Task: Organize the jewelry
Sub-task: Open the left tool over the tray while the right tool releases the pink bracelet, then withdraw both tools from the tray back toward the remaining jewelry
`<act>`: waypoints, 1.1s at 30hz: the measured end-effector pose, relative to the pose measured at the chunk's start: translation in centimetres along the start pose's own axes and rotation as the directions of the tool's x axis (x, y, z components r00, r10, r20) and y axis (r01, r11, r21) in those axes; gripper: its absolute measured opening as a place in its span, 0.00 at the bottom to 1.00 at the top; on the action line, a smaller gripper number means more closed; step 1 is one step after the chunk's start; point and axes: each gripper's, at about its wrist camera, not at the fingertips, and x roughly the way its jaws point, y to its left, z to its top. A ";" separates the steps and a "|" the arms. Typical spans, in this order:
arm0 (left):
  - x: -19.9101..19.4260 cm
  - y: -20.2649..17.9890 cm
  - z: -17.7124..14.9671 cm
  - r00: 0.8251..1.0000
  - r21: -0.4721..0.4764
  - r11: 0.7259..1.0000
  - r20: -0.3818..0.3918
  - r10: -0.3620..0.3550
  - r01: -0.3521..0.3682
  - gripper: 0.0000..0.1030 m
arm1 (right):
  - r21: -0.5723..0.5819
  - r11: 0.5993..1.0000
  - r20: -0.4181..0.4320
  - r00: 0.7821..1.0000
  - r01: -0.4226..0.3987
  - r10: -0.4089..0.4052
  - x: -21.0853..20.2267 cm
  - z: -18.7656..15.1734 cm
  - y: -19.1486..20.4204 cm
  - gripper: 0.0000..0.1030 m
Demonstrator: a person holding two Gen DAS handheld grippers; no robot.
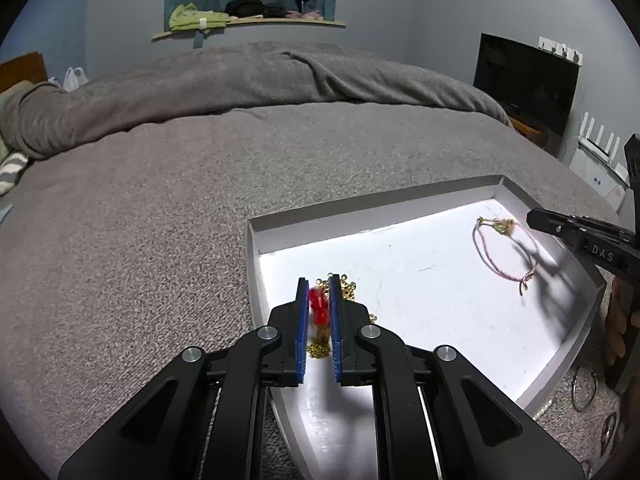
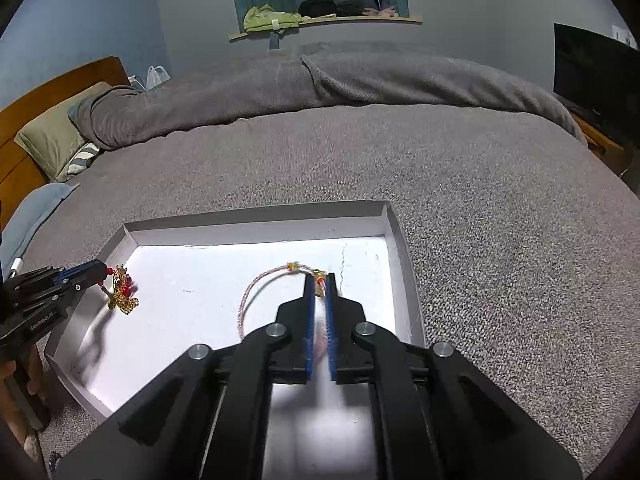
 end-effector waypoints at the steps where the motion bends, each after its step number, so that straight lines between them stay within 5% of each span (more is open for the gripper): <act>1: -0.1 0.1 0.0 1.000 -0.002 1.000 0.009 -0.002 0.002 0.21 | 0.001 1.000 0.004 1.000 0.001 -0.001 -0.1 0.0 0.0 0.22; 6: -0.9 -0.1 0.1 0.999 -0.002 1.000 0.042 -0.016 0.016 0.32 | 0.003 1.000 0.040 0.999 -0.001 0.001 -1.0 0.2 -0.1 0.38; 7: -1.1 -0.2 0.1 0.999 -0.001 1.000 0.047 -0.016 0.016 0.36 | 0.004 1.000 0.048 0.999 -0.002 0.001 -1.3 0.3 -0.1 0.48; 9: -1.6 -0.3 0.1 0.998 -0.001 1.000 0.068 -0.004 0.004 0.60 | 0.010 1.000 0.076 0.997 -0.005 0.004 -2.2 0.5 -0.2 0.62; 16: -5.1 -0.8 0.7 0.988 -0.046 0.999 0.150 0.023 -0.016 0.83 | 0.047 0.999 0.150 0.989 -0.008 0.001 -6.2 0.8 -0.5 0.95; 33: -13.2 -2.9 -1.5 0.982 -0.069 0.996 0.178 0.070 -0.058 0.90 | 0.109 0.993 0.214 0.977 -0.034 0.010 -14.7 -2.2 -1.9 0.95</act>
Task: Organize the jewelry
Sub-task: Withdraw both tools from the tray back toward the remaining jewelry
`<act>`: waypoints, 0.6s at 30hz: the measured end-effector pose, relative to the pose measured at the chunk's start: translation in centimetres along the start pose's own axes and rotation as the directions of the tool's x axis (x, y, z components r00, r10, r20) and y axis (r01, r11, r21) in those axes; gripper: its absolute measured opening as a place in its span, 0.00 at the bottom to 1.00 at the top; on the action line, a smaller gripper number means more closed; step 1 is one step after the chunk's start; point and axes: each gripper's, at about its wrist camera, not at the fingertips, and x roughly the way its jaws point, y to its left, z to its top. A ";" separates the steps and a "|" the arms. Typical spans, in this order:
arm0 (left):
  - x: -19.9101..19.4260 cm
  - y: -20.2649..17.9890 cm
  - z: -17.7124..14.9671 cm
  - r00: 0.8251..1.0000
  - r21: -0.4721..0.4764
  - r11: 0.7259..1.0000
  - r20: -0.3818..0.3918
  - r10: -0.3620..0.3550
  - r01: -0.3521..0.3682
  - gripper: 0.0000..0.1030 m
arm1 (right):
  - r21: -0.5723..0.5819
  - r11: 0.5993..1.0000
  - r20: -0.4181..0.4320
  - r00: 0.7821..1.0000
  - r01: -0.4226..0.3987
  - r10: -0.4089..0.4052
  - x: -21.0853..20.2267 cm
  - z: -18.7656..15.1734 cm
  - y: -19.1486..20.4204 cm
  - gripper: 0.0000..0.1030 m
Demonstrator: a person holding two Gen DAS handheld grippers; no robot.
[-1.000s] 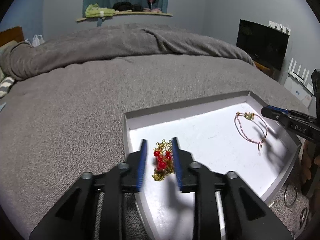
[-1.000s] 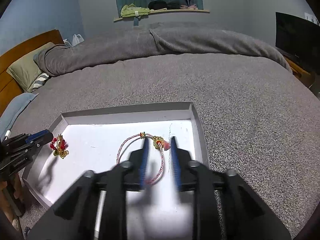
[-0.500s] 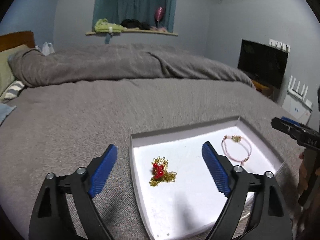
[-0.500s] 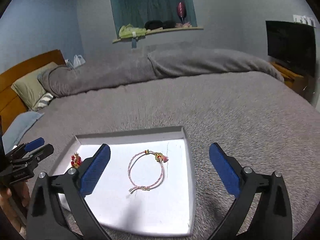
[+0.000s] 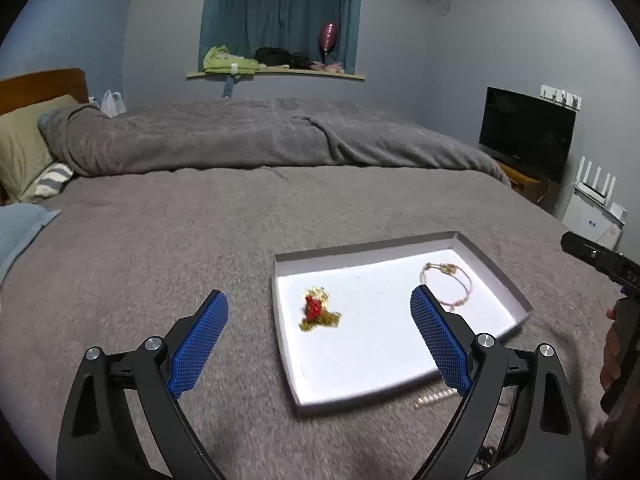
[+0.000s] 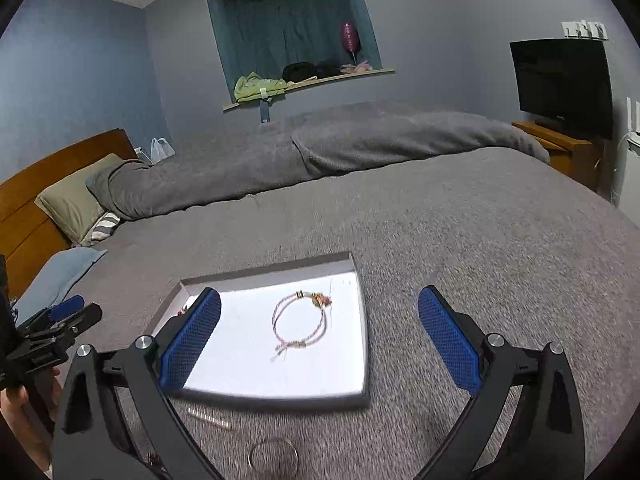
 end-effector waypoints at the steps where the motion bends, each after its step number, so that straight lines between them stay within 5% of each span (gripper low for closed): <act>1: -0.4 -0.1 -0.4 1.000 0.004 1.000 0.000 -0.003 0.003 0.90 | -0.002 1.000 -0.002 1.000 0.002 -0.002 -0.4 -0.3 -0.1 0.95; 18: -4.0 -0.2 -7.2 0.997 0.019 1.000 -0.081 0.001 0.001 0.90 | -0.057 0.998 -0.069 0.997 0.013 -0.017 -3.8 -6.6 -1.0 0.95</act>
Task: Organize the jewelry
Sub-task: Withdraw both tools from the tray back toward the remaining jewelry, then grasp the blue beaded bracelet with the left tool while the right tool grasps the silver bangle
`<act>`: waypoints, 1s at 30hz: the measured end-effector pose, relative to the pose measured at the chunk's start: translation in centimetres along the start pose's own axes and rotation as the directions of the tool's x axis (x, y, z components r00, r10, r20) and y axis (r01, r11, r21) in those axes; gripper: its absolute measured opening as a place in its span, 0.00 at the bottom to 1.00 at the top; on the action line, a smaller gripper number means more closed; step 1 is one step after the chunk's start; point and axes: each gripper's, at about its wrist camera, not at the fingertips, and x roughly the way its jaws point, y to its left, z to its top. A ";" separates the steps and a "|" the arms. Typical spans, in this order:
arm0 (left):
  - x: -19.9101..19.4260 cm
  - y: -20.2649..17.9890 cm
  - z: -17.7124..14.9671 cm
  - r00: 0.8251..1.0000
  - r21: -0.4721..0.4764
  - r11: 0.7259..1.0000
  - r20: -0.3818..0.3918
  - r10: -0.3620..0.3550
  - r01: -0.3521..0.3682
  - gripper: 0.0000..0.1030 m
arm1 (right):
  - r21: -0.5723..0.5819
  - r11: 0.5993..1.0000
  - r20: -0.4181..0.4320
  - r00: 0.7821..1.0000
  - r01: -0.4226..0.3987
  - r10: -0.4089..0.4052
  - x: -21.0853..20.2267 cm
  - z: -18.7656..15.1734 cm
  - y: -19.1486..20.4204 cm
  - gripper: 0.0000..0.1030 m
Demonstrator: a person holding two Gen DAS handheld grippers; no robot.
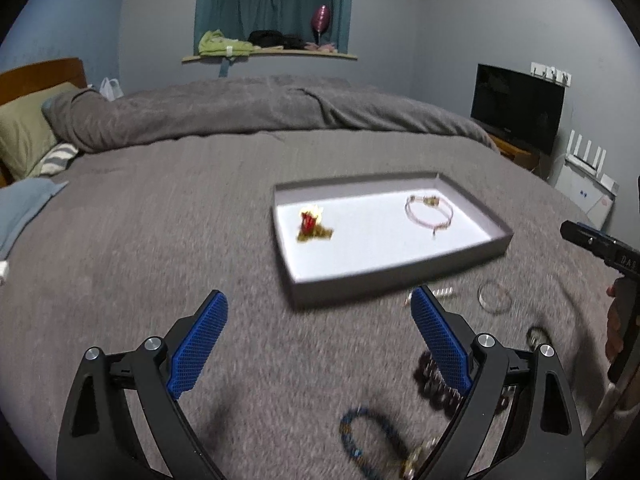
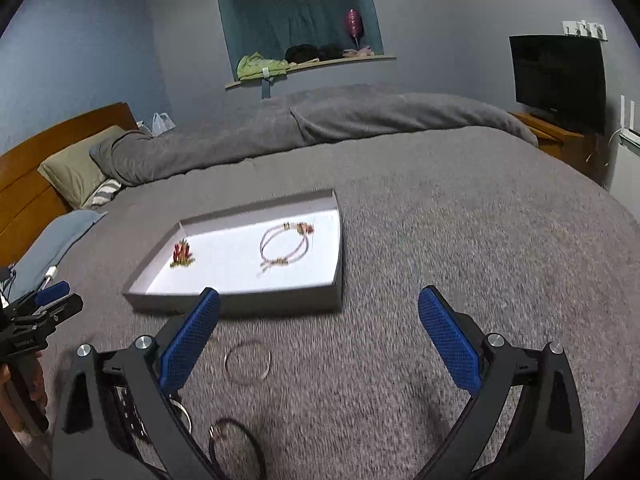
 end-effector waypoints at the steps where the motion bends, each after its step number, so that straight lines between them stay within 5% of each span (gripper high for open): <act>1: 0.0 0.0 -0.3 1.000 -0.002 1.000 -0.009 0.001 -0.001 0.90 | -0.008 1.000 -0.004 1.000 0.001 -0.001 0.1 -0.2 0.0 0.95; 9: -0.9 -0.5 -4.3 0.998 0.030 1.000 -0.068 -0.007 0.009 0.90 | -0.035 0.999 -0.032 0.999 -0.015 0.014 1.0 -1.2 0.8 0.95; 18: -1.1 -3.2 -7.7 0.985 0.113 0.987 -0.141 -0.099 0.115 0.90 | -0.066 0.998 -0.045 0.999 -0.023 0.020 1.6 -1.2 1.3 0.95; 25: -1.4 -0.7 -6.9 0.992 0.008 0.996 -0.096 -0.085 0.086 0.89 | -0.056 0.997 -0.098 0.994 -0.056 0.051 2.5 -1.6 1.4 0.95; 28: -1.2 -0.2 -6.9 0.991 0.006 0.997 -0.109 -0.081 0.082 0.78 | -0.072 0.996 -0.105 0.994 -0.050 0.042 2.7 -1.7 1.8 0.92; 30: -0.8 -0.3 -6.9 0.986 0.012 0.995 -0.133 -0.096 0.099 0.56 | -0.076 0.996 -0.120 0.992 -0.050 0.040 3.0 -1.9 2.0 0.82</act>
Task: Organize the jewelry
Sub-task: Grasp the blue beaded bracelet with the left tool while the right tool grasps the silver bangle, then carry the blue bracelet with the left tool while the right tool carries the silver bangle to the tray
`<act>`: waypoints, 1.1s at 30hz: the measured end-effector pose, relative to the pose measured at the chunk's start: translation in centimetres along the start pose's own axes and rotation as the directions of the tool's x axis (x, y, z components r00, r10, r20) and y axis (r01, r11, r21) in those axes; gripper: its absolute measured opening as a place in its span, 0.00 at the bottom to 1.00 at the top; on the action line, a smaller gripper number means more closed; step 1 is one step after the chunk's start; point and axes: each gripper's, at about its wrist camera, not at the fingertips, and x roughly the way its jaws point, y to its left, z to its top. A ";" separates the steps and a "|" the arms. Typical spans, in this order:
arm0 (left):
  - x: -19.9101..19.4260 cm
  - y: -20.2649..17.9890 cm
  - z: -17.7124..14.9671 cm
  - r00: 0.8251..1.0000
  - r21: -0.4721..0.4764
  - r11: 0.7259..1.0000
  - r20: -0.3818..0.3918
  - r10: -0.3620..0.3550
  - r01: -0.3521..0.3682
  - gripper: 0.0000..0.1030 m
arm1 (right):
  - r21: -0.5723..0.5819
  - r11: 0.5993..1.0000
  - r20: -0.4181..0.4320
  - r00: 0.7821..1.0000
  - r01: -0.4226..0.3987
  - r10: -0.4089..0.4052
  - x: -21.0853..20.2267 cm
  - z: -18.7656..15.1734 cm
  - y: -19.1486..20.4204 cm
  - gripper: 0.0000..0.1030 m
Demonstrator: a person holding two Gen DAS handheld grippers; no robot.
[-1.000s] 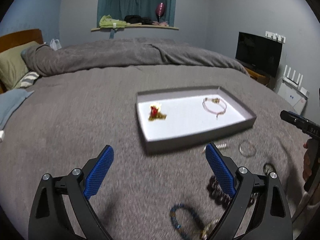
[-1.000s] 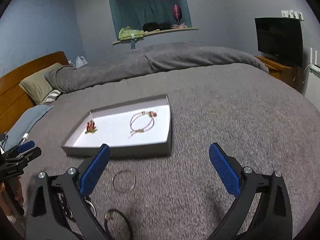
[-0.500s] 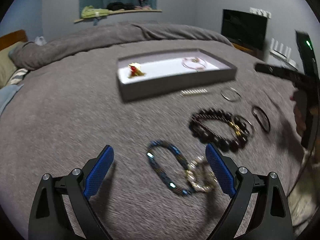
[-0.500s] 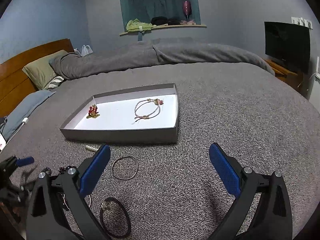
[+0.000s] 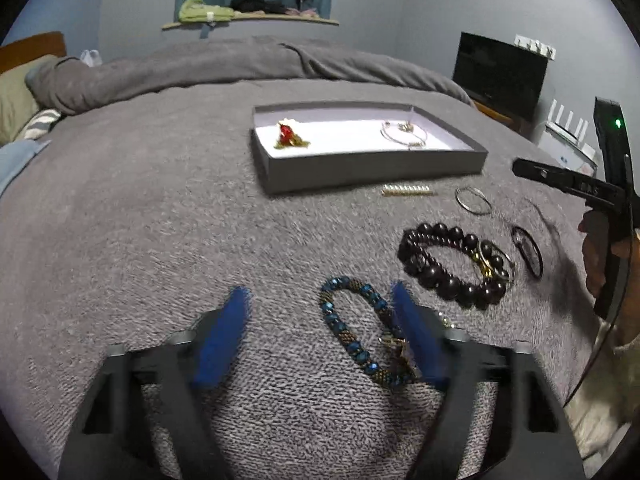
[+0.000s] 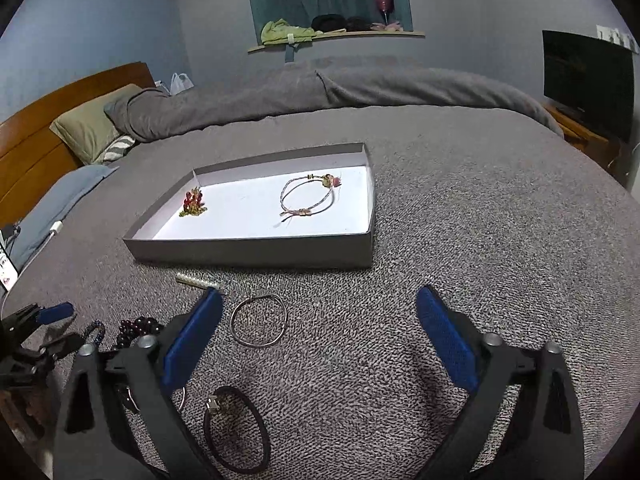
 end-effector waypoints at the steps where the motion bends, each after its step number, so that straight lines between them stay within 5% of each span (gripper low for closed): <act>1: 0.3 -0.1 0.0 1.000 0.004 1.000 -0.012 -0.004 0.004 0.54 | -0.001 1.000 -0.012 1.000 -0.005 0.005 0.3 -0.1 0.1 0.79; 5: 0.6 -0.5 0.0 1.000 0.036 0.999 -0.025 -0.004 0.005 0.38 | -0.014 1.000 -0.054 0.998 -0.028 0.027 1.3 -0.5 0.9 0.66; 15: 1.6 -0.6 -0.1 0.998 0.084 0.996 -0.062 -0.009 0.014 0.08 | -0.060 0.996 -0.132 0.990 -0.060 0.052 3.9 -1.4 2.9 0.64; 22: 1.5 -0.8 0.0 0.999 0.091 0.996 -0.051 -0.006 0.011 0.08 | -0.153 0.988 -0.153 0.988 -0.032 0.008 5.3 -1.1 4.6 0.63; 26: 1.4 -0.8 0.0 0.999 0.096 0.995 -0.040 -0.005 0.009 0.08 | -0.205 0.979 -0.169 0.985 -0.004 -0.032 6.0 -1.5 5.3 0.46; 33: 0.2 -0.7 0.5 1.000 0.100 0.995 0.025 0.003 -0.005 0.08 | -0.170 0.985 -0.119 0.993 -0.004 -0.017 4.7 -1.3 4.7 0.45</act>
